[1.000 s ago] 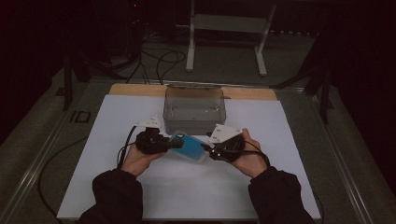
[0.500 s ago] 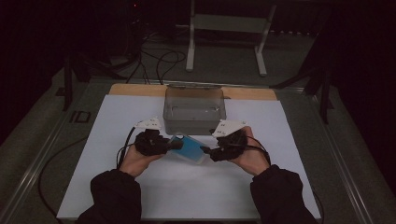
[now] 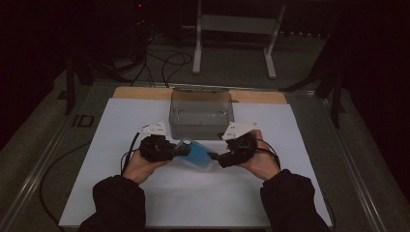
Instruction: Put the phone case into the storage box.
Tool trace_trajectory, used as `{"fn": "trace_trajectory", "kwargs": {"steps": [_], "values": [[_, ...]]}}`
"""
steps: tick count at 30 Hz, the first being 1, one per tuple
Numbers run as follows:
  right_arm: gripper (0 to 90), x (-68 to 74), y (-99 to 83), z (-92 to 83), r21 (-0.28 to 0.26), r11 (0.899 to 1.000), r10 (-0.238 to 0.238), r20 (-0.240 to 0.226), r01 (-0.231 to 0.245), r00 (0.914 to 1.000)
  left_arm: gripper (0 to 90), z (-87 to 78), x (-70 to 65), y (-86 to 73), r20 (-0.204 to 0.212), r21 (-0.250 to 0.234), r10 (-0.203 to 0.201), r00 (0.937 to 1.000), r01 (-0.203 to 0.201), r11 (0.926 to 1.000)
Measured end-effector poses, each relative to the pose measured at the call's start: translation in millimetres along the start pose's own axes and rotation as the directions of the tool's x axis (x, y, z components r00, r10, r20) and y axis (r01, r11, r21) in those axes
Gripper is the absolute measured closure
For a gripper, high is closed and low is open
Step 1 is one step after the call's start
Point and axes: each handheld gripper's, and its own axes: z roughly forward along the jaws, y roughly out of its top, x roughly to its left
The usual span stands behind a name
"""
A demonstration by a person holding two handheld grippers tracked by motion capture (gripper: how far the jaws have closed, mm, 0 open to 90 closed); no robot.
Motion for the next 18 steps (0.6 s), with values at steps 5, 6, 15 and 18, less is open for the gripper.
{"fn": "trace_trajectory", "kwargs": {"steps": [5,6,15,18], "values": [[27.7,-2.7,-0.4,0.4,-0.013,1.000,0.018,-0.040,-0.018,0.9990,87.0,1.2,-4.9,3.1,0.031,0.003,0.033,0.9990,-0.033,0.9994],[27.7,-3.2,-0.4,0.3,-0.012,1.000,0.022,-0.051,-0.023,0.9985,87.0,1.4,-5.6,3.7,0.036,0.004,0.039,0.9986,-0.040,0.9992],[30.2,-8.0,-1.2,1.0,-0.017,0.999,0.046,-0.116,-0.048,0.9921,87.0,3.9,-8.7,6.5,0.068,0.005,0.062,0.9958,-0.063,0.9980],[31.0,-8.7,-1.1,1.2,-0.011,0.998,0.052,-0.131,-0.054,0.9901,87.0,4.9,-9.4,6.5,0.077,0.002,0.070,0.9945,-0.071,0.9975]]}}
